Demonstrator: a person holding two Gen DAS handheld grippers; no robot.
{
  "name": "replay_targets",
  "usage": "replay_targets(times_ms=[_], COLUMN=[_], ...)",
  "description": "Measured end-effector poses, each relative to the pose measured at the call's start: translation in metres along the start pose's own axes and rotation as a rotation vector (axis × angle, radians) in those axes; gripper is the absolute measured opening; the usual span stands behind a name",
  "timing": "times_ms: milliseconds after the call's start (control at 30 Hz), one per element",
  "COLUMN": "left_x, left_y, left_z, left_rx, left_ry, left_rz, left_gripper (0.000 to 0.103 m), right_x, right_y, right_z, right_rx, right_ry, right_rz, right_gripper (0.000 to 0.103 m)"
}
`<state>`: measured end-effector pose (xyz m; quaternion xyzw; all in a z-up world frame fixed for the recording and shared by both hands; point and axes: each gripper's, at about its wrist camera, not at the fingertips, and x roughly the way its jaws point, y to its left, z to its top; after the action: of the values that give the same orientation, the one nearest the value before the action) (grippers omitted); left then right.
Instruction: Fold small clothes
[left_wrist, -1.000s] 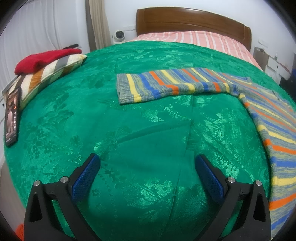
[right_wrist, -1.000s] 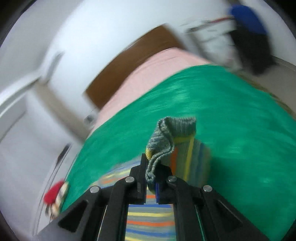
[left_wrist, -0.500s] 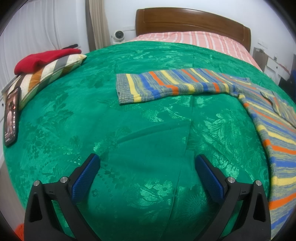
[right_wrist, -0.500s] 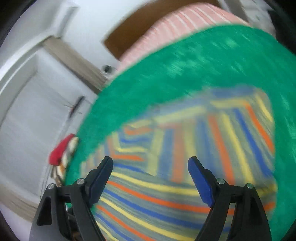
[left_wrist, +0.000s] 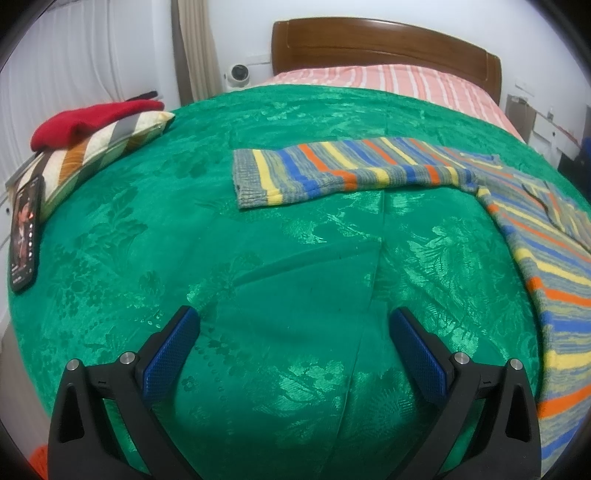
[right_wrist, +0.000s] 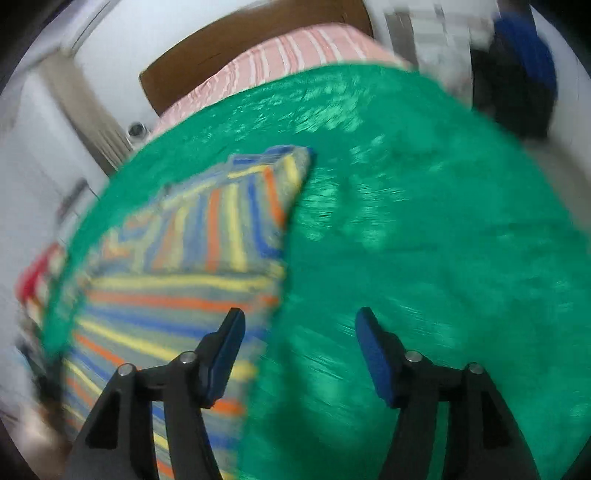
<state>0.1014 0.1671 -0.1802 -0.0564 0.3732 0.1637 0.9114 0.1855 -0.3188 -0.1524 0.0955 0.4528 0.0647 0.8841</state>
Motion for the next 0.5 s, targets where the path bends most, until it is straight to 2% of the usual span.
replay_targets(times_ms=[67, 167, 233, 333, 400, 500], left_x=[0.0, -0.001, -0.001, -0.001, -0.001, -0.001], left_y=[0.0, -0.001, -0.001, -0.001, -0.001, -0.001], left_z=[-0.001, -0.001, -0.001, -0.001, -0.001, -0.002], left_rx=[0.0, 0.001, 0.0, 0.0, 0.0, 0.0], left_ry=[-0.003, -0.003, -0.003, -0.003, -0.003, -0.003], left_rz=[0.002, 0.004, 0.003, 0.003, 0.004, 0.005], left_gripper=[0.103, 0.103, 0.103, 0.103, 0.103, 0.103], right_x=[-0.006, -0.018, -0.019, -0.013, -0.013, -0.012], right_y=[-0.006, -0.013, -0.021, -0.033, -0.036, -0.036], right_z=[-0.018, -0.039, -0.05, -0.069, -0.078, -0.079], right_rx=[-0.05, -0.074, -0.094, -0.087, -0.086, -0.091], right_ry=[-0.025, -0.082, -0.118, -0.115, -0.157, -0.167], right_rz=[-0.073, -0.124, -0.172, -0.191, -0.169, -0.172], right_gripper=[0.064, 0.065, 0.072, 0.08, 0.082, 0.084])
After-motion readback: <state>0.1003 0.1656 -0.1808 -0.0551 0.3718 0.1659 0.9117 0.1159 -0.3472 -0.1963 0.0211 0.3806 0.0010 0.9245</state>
